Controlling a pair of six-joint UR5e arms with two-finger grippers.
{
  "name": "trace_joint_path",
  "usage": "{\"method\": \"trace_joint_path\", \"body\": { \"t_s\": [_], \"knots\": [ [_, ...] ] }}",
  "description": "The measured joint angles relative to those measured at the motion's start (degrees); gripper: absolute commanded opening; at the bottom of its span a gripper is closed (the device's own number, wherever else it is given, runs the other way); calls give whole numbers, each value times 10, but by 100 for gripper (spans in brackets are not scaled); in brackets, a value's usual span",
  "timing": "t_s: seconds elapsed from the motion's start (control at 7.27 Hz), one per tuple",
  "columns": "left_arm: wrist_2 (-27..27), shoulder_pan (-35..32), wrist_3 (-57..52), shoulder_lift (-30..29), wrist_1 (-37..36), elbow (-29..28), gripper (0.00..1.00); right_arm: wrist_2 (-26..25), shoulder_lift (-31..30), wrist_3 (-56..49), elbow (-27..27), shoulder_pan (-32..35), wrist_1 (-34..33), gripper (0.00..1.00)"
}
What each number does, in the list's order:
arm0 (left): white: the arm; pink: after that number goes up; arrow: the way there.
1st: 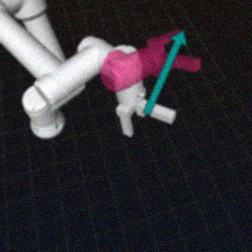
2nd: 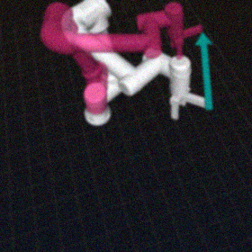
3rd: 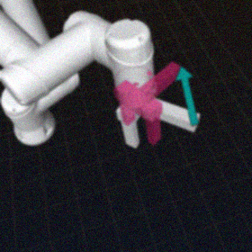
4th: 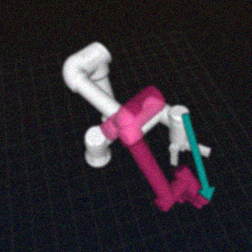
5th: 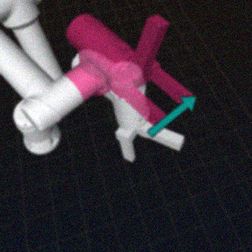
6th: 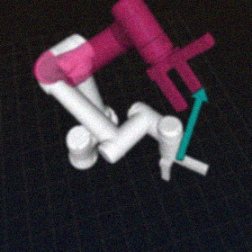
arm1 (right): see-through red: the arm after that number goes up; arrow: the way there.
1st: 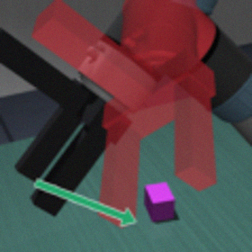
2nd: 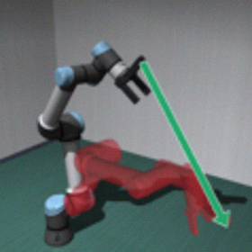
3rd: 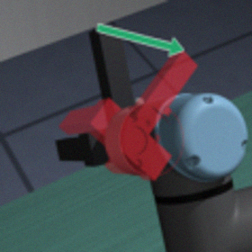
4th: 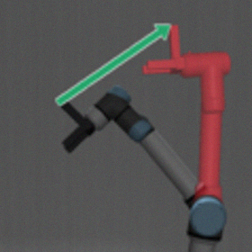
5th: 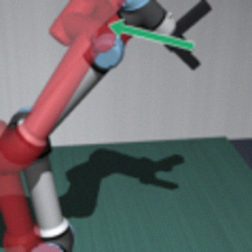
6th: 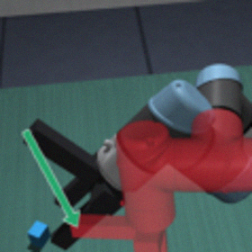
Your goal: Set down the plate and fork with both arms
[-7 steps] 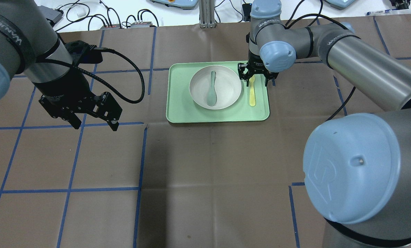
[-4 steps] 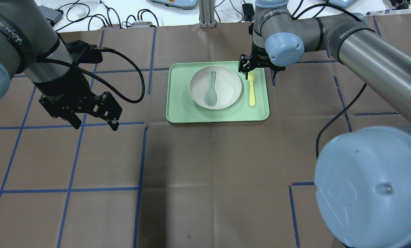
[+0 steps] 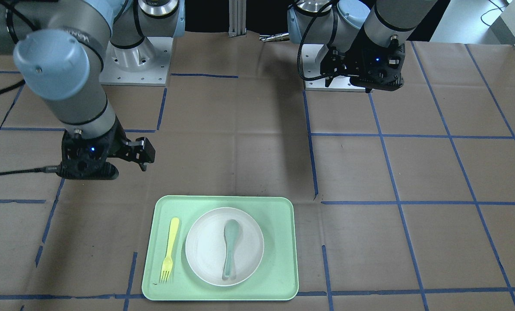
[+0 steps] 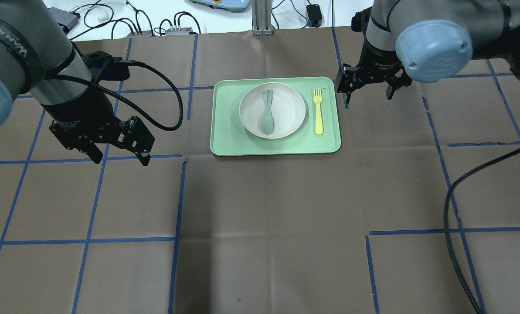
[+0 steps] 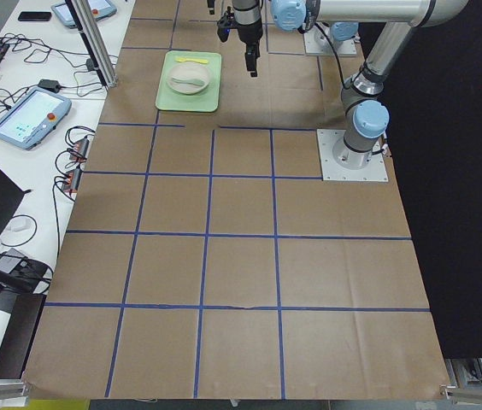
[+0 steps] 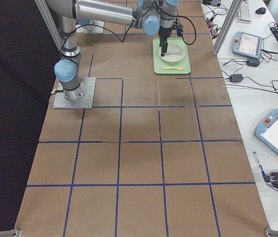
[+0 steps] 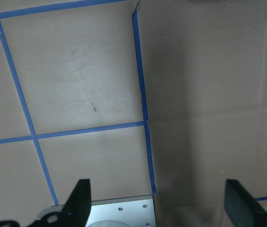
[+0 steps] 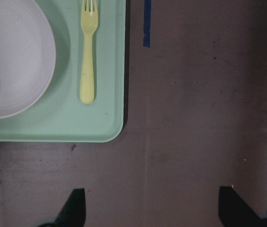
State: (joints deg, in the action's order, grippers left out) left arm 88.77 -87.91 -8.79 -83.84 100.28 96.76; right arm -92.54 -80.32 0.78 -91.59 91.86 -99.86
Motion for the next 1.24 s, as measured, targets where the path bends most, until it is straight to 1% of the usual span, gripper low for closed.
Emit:
{"method": "trace_joint_path", "body": {
  "t_s": [0.14, 0.41, 0.83, 1.24],
  "knots": [
    [0, 0, 0, 0, 0, 0, 100, 1, -36, -1, -15, -4, 25, 100],
    [2, 0, 0, 0, 0, -1, 100, 3, -86, -2, -25, -10, 65, 100],
    [4, 0, 1, -8, 0, -7, 100, 4, -110, -1, -32, -12, 80, 100],
    [5, -1, 1, -8, 0, -6, 100, 5, -114, 0, -32, -9, 80, 100]
  ]
}}
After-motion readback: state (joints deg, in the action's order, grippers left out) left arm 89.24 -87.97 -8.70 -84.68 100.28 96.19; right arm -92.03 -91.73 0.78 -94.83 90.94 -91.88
